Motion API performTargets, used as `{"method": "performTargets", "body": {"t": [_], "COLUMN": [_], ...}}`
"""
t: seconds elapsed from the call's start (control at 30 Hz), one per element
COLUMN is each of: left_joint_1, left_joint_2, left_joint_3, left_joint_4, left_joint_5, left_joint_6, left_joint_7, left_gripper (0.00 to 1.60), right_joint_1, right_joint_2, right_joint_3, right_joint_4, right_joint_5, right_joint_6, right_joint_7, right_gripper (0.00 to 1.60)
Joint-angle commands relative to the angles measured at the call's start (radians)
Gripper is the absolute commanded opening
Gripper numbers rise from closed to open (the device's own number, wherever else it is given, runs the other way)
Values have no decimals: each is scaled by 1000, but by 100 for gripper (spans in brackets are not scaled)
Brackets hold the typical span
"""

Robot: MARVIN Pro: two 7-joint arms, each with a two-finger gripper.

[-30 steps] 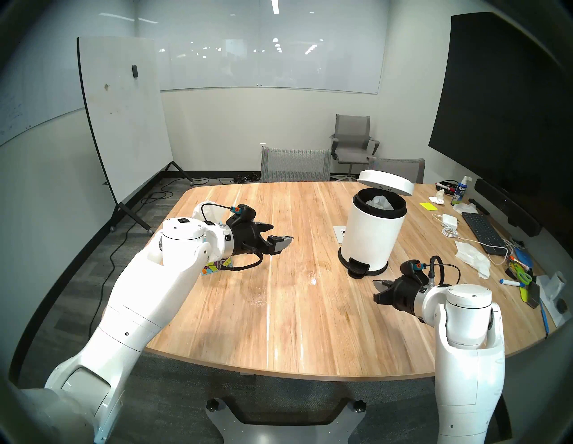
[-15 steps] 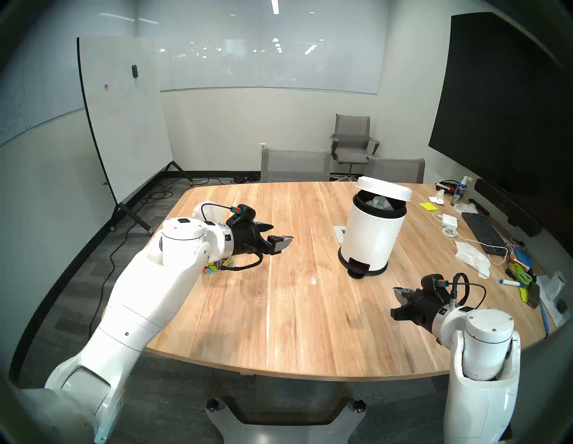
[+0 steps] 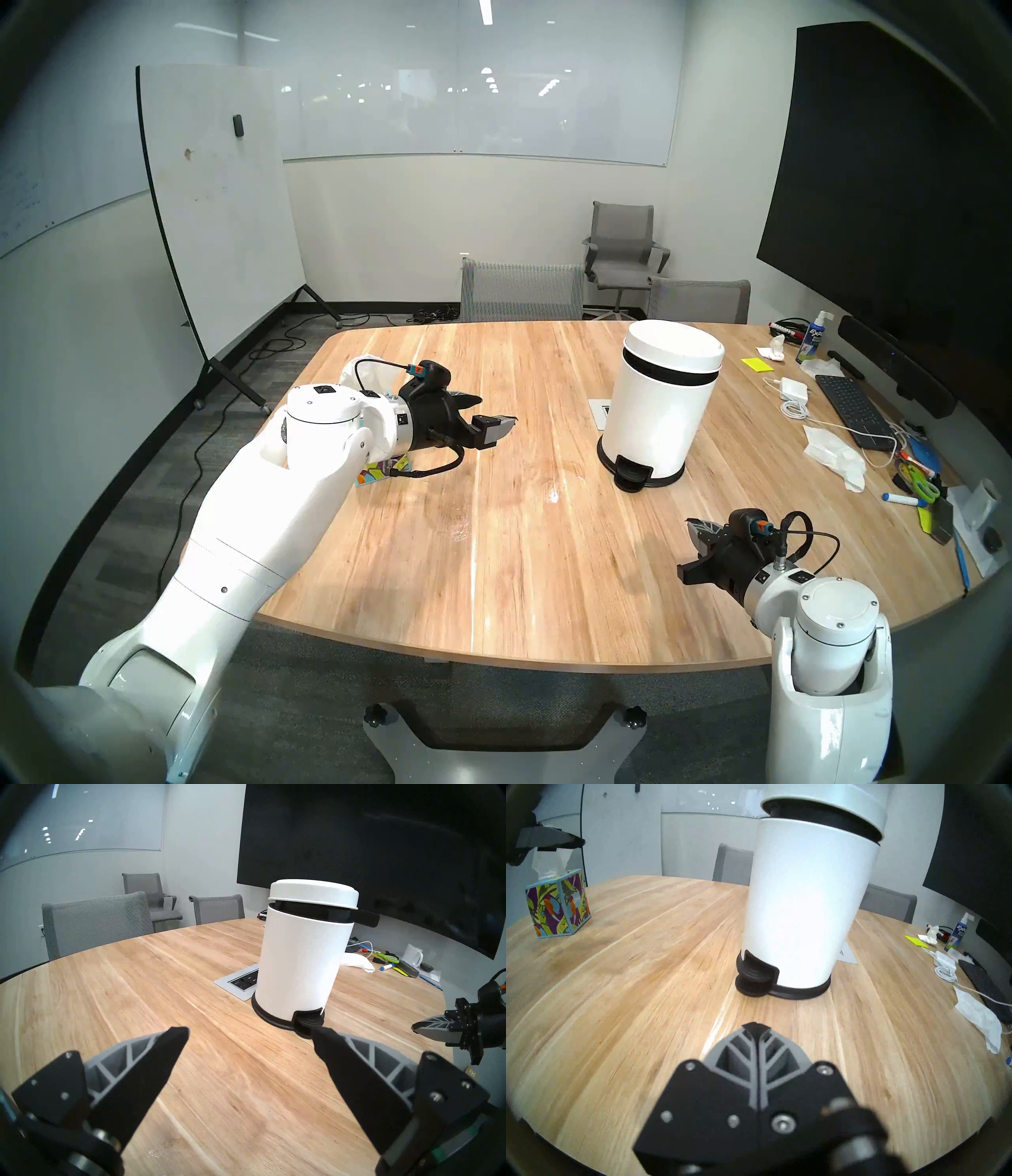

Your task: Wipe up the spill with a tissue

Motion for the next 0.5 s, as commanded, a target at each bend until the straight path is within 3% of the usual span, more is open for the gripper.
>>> {"method": "performTargets", "body": {"t": [0.0, 0.2, 0.47], "left_joint_1": [-12, -12, -11], "left_joint_2": [-2, -2, -1], "left_joint_3": [-7, -7, -7], "left_joint_4": [-15, -16, -17], "left_joint_5": [-1, -2, -2], "left_joint_6": [-7, -7, -8], "left_joint_7": [0, 1, 2], "left_gripper": [160, 160, 160], "right_joint_1": [46, 37, 21], "right_joint_2": [-2, -10, -16], "right_joint_3": [-19, -17, -11], "right_joint_4": [-57, -77, -81], "right_joint_5": [27, 49, 67], "right_joint_6": [-117, -196, -237], "right_joint_7": [-22, -29, -31], "right_gripper": [0, 0, 0]}}
